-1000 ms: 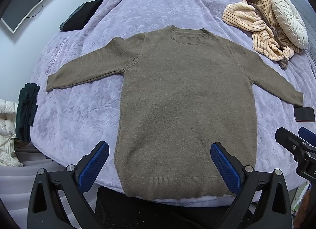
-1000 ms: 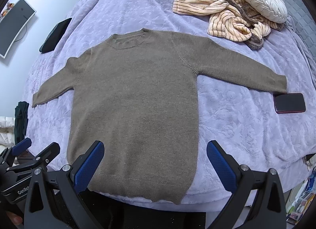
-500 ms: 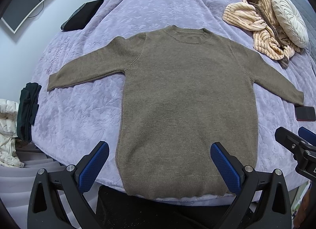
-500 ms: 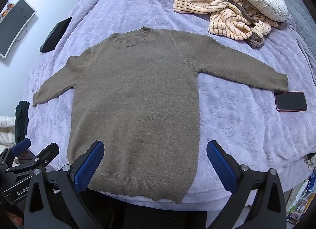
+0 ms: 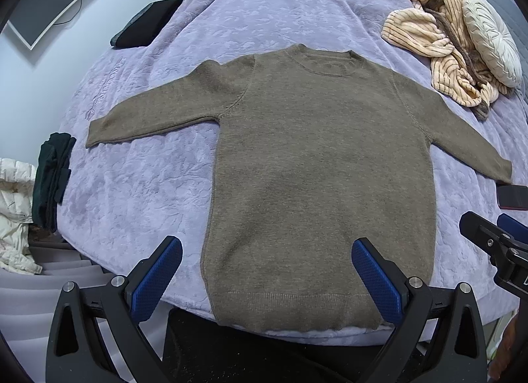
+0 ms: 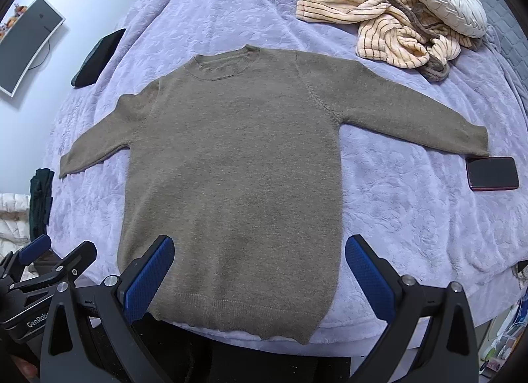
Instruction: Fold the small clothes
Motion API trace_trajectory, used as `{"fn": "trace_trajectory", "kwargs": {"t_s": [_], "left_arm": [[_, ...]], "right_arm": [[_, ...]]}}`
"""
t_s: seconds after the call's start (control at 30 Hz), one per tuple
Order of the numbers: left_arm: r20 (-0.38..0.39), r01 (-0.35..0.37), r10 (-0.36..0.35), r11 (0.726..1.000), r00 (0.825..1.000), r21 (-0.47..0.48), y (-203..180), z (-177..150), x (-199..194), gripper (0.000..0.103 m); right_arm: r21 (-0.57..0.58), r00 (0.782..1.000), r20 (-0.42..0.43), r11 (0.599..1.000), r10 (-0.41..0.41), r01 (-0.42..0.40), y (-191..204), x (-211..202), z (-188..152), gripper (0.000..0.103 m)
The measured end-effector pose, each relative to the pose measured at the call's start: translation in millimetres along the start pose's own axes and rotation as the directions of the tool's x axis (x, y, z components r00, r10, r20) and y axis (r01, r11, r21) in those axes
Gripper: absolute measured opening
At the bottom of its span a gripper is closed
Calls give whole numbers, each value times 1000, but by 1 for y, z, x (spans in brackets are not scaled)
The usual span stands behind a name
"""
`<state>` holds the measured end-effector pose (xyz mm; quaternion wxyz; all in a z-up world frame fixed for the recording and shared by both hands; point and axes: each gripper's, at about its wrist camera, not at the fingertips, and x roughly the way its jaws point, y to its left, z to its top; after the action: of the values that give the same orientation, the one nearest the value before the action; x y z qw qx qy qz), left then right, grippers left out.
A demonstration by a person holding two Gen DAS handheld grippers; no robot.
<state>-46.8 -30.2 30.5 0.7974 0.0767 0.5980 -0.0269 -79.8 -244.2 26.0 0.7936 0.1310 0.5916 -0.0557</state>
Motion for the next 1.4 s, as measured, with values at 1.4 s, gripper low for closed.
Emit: {"fn": "trace_trajectory", "kwargs": {"t_s": [1.4], "left_arm": [[3,254,-257,953,966,-165,141,72,101,103]], "right_arm": [[-35,993,-114,999,-24,20,98,63,26,103]]}}
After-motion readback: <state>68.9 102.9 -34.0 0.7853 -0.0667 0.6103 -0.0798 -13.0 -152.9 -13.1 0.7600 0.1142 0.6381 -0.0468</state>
